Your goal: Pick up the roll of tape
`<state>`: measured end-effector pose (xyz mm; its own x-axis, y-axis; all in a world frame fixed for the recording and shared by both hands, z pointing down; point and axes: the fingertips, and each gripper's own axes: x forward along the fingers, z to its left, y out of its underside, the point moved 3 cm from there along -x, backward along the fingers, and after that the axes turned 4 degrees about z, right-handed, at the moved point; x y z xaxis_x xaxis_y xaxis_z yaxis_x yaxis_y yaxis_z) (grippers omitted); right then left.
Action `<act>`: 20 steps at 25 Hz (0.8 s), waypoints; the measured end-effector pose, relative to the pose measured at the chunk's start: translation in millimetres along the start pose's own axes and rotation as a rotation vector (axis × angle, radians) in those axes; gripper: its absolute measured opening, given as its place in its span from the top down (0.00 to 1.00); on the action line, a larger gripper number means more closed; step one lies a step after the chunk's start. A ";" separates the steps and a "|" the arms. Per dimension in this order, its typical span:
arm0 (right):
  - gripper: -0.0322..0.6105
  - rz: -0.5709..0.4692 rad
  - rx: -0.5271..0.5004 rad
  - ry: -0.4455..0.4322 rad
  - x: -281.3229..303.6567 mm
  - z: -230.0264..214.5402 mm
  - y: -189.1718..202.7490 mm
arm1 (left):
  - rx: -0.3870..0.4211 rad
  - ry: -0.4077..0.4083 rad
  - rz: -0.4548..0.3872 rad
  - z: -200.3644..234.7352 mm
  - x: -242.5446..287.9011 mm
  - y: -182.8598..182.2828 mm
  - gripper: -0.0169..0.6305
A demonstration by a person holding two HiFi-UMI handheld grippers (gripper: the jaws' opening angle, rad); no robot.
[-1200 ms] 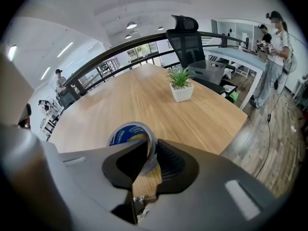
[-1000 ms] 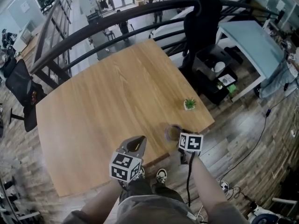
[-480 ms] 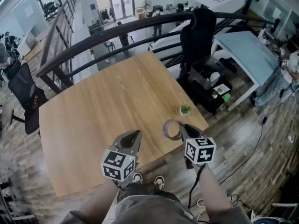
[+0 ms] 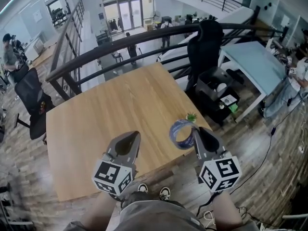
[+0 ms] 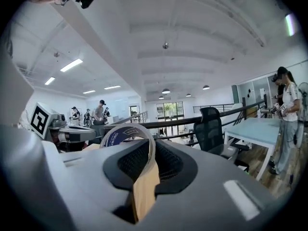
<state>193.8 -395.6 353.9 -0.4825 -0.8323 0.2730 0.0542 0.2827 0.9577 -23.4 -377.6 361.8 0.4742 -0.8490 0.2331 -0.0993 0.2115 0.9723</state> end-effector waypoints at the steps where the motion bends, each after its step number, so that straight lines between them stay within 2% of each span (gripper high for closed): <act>1: 0.87 -0.019 -0.005 -0.003 -7.5 4.3 -5.3 | 0.015 -0.009 -0.010 -1.7 -5.8 -4.3 0.97; 4: 0.87 -0.053 -0.010 -0.022 -24.4 13.8 -15.8 | 0.076 -0.045 -0.059 -7.8 -20.5 -18.9 0.97; 9: 0.87 -0.046 -0.028 -0.038 -45.8 20.1 -11.7 | 0.114 -0.067 -0.117 -22.5 -37.1 -31.3 0.97; 16: 0.87 -0.018 -0.054 -0.042 -69.2 27.6 6.7 | 0.132 -0.034 -0.095 -46.2 -47.2 -25.1 0.97; 20: 0.87 0.003 -0.031 -0.049 -73.8 28.7 15.9 | 0.130 -0.054 -0.034 -49.1 -50.6 -16.2 0.97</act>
<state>205.1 -316.0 346.4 -0.5249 -0.8067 0.2716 0.0822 0.2696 0.9595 -2.8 -314.3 333.5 0.4320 -0.8800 0.1975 -0.1983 0.1210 0.9726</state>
